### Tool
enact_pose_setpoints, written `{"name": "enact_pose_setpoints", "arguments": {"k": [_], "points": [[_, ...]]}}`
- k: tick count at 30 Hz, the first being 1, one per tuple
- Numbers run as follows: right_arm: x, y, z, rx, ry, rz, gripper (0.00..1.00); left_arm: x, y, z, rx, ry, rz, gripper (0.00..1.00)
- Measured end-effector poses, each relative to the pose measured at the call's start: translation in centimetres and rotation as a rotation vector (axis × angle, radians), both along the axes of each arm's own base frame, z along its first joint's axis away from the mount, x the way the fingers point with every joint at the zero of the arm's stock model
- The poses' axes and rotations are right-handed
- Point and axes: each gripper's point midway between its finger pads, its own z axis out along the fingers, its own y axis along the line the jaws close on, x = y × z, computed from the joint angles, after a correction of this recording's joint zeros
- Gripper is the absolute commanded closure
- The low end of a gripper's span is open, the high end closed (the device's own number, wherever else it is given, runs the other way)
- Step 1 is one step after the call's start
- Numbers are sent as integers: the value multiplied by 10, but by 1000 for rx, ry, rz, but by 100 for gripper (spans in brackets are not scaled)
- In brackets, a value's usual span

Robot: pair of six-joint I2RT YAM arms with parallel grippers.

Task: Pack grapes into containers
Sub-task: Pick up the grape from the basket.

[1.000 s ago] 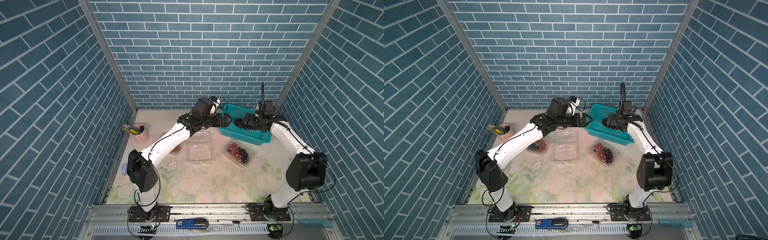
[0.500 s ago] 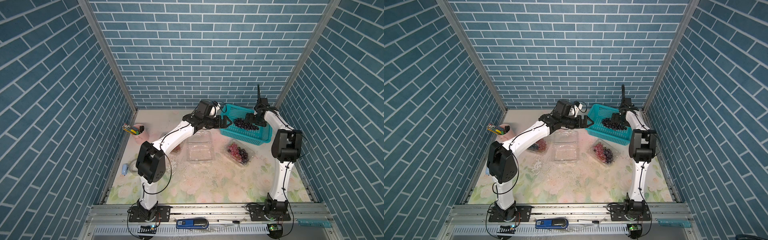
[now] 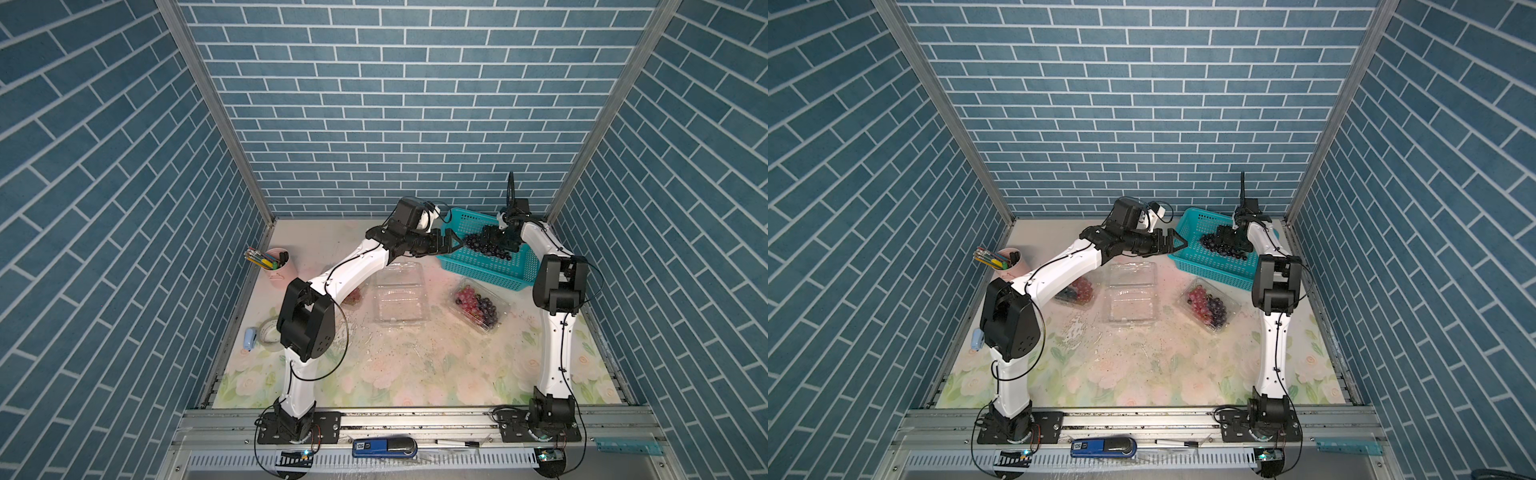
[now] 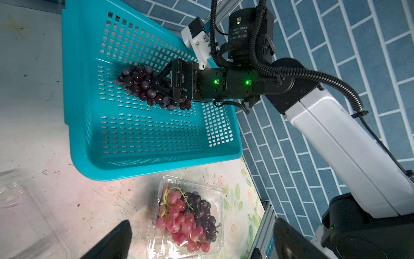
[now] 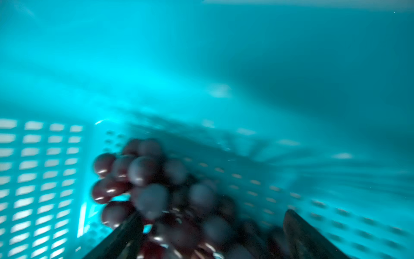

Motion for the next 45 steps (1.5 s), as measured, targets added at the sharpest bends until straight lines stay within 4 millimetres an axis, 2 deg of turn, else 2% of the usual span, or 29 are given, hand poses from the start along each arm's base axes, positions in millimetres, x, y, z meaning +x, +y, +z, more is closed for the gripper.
{"name": "enact_pose_setpoints", "arguments": {"k": [2,5,10,14,17,20,23,25,34,36,40,45], "points": [[-7,9,-2,56,0,4,1,2,0,-2,-1,7,2,0],[-27,21,-4,128,37,3,1,6,-2,-8,-1,21,2,1],[-54,37,11,159,53,18,1,8,-3,-22,9,50,0,0],[-46,40,31,134,8,28,1,8,-4,-22,5,58,0,0],[-33,34,36,99,-16,10,1,7,-4,-22,2,64,2,0],[-20,28,26,48,-13,0,1,8,-4,-22,1,66,4,0],[-22,24,2,5,32,0,2,8,-3,-22,1,67,6,0],[-27,23,-13,-24,68,12,6,9,-2,-22,0,68,9,0],[-34,41,-15,-36,73,69,25,10,-2,-22,-5,78,17,0],[-35,44,-16,-34,76,73,32,10,-1,-22,-5,80,19,0],[-37,44,-17,-30,86,66,55,10,-1,-22,-6,81,20,0],[-38,49,-18,4,93,61,63,10,-1,-24,-5,83,20,0]]}}
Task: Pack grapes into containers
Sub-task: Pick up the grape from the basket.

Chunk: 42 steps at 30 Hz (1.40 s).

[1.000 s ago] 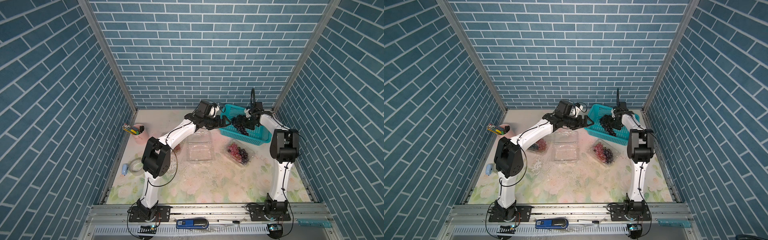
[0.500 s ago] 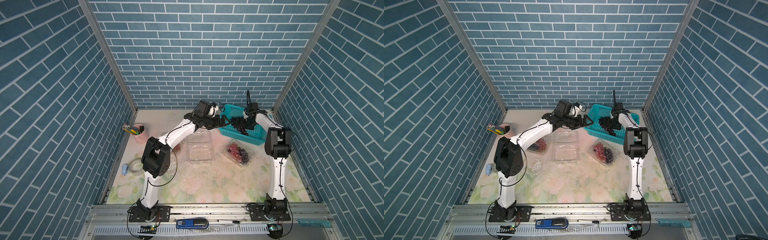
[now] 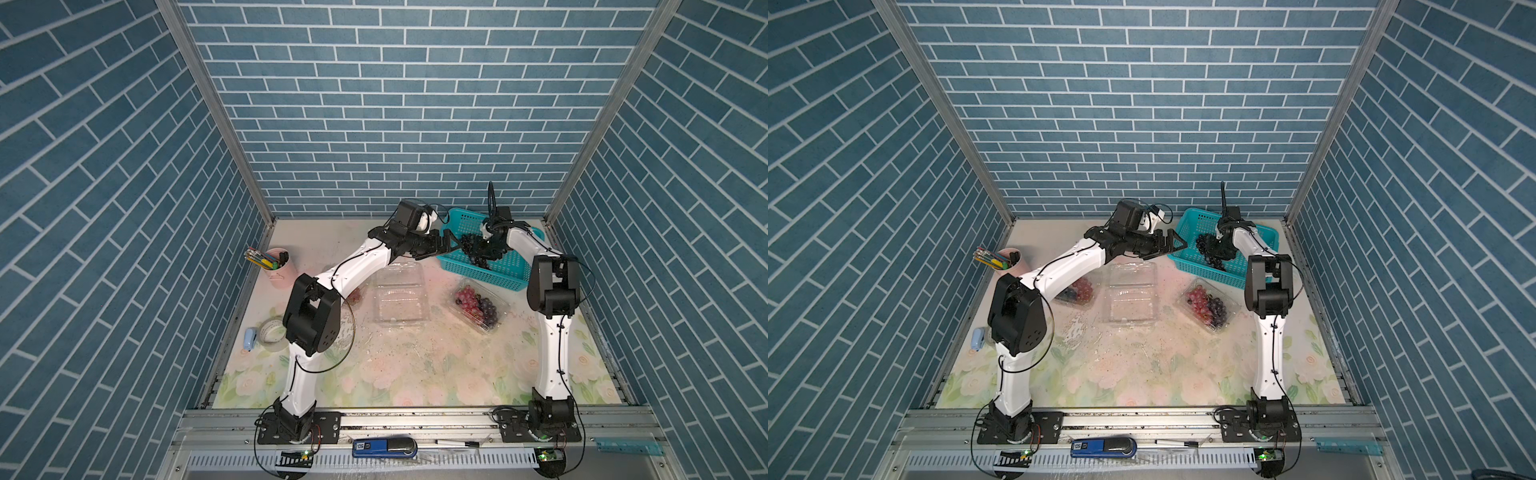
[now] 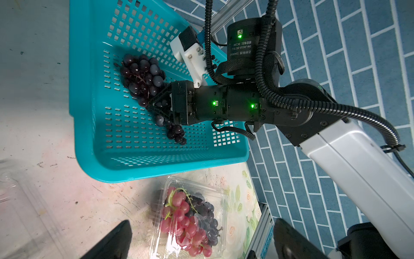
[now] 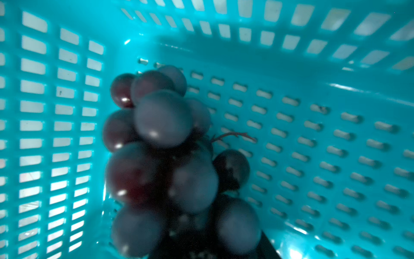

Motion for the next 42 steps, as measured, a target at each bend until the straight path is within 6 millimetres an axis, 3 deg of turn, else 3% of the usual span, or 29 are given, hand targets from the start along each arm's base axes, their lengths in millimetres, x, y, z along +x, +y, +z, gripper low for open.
{"name": "enact_pose_setpoints", "arguments": {"k": [4,8,17,29,36,42], "points": [[-3,4,1,33,9,-5,70,-2,2,-8,11,18,3,0],[-7,4,9,78,13,-32,70,-4,4,-13,19,26,7,1],[0,-6,50,164,-51,-81,71,-14,14,-7,17,15,21,0],[-10,-3,145,210,-208,-69,71,-19,30,23,-13,-45,48,0],[-42,6,186,221,-257,-36,71,-26,57,51,-25,-106,93,0],[-90,49,207,223,-279,89,71,-41,93,71,-47,-159,150,0]]}}
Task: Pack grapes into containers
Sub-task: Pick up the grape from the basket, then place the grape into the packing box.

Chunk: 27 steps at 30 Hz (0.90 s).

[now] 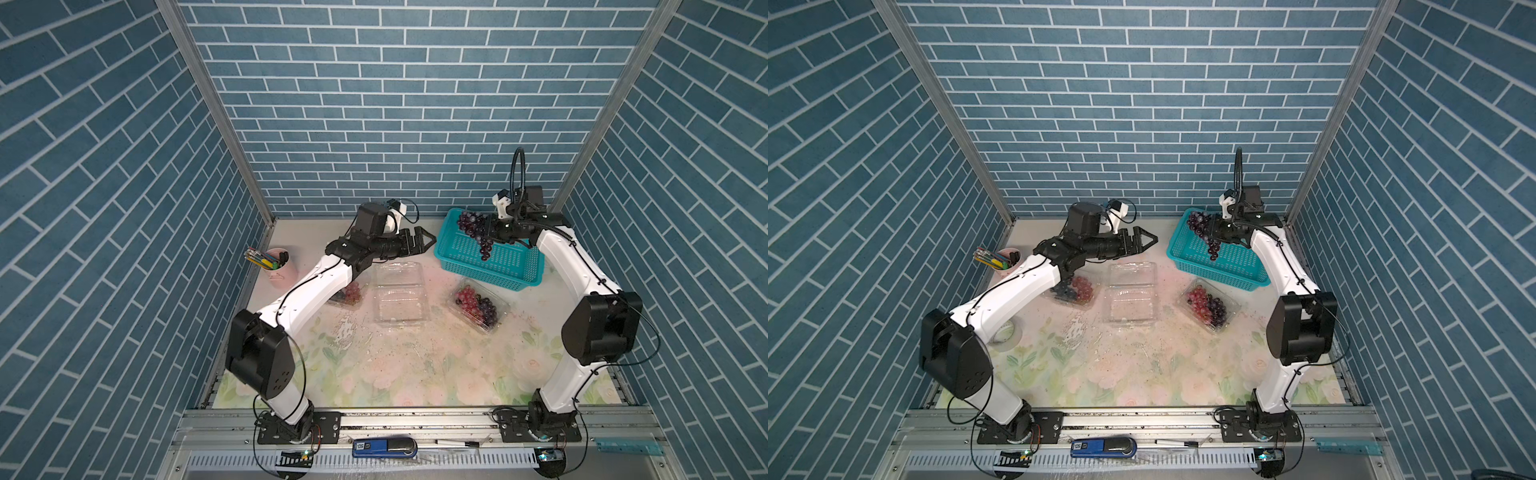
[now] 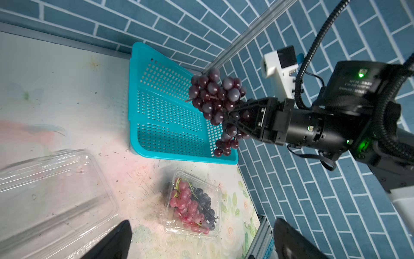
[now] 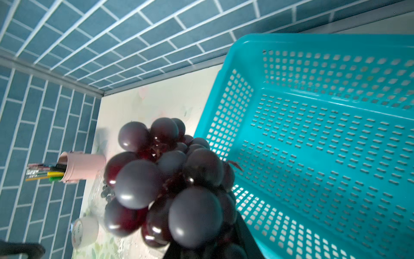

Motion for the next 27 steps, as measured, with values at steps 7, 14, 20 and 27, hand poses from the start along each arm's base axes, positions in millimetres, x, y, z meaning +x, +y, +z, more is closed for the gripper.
{"name": "enact_pose_setpoints", "arguments": {"k": [7,14,20,27], "points": [[-73,61,-1,-7,-17,204,70,-26,41,-15,3,7,71,1],[-126,111,-38,-30,21,381,70,-48,88,-40,-21,47,171,0],[-148,142,-58,-38,19,484,69,-54,122,-68,-68,112,257,0],[-147,167,-94,-73,33,565,69,-61,130,-83,-85,149,275,1]]}}
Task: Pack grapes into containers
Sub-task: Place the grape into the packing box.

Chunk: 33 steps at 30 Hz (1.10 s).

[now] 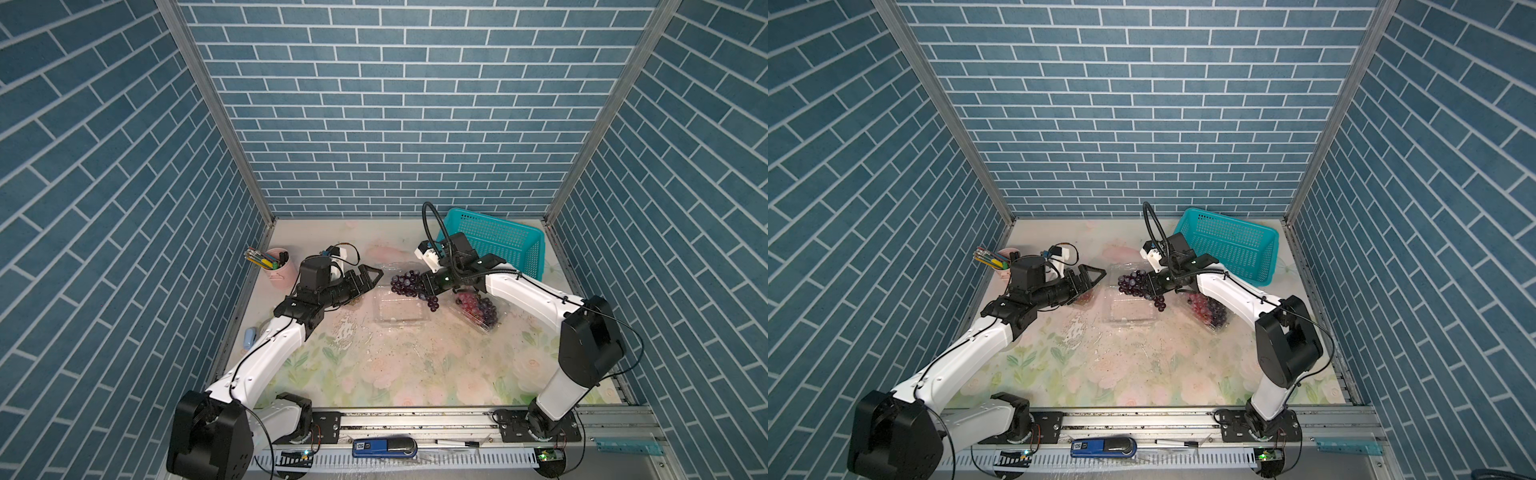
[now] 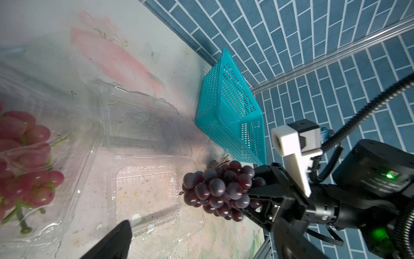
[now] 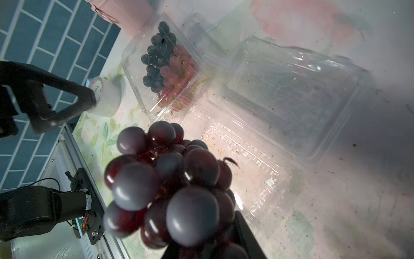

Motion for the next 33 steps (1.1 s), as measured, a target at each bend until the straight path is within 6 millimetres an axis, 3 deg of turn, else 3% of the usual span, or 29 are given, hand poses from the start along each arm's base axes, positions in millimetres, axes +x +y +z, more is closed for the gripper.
{"name": "enact_pose_setpoints", "arguments": {"k": [6,20,33], "points": [[2,13,-22,-34,15,43,69,2,8,-4,-27,8,27,0],[6,31,-24,-58,-16,66,68,1,12,-20,-43,39,40,0],[-5,41,-61,-111,39,98,68,5,11,-24,-47,42,41,1]]}}
